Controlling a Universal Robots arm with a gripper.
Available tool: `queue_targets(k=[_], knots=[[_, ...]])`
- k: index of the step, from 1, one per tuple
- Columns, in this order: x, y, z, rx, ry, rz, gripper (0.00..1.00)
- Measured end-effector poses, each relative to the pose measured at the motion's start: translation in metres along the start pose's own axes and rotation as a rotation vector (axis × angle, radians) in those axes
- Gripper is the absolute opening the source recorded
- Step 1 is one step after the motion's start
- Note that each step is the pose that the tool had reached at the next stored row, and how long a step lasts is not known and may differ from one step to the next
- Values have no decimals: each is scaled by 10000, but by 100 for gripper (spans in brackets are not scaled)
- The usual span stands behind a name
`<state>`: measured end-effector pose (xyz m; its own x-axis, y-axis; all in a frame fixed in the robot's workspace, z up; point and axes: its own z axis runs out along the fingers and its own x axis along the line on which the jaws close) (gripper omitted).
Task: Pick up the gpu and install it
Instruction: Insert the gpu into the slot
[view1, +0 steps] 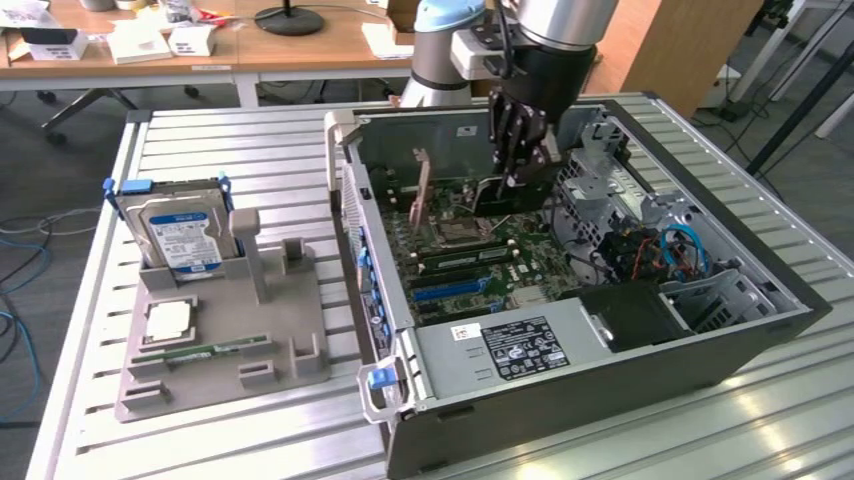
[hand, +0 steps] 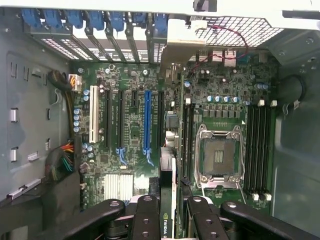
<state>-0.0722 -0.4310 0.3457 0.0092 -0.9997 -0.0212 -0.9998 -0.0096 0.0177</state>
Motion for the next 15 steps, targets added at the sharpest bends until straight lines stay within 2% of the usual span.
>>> queue_targets(k=[7, 15], knots=[[-1, 8, 74, 0, -1, -2, 26], [38, 14, 79, 0, 1, -77, 26]])
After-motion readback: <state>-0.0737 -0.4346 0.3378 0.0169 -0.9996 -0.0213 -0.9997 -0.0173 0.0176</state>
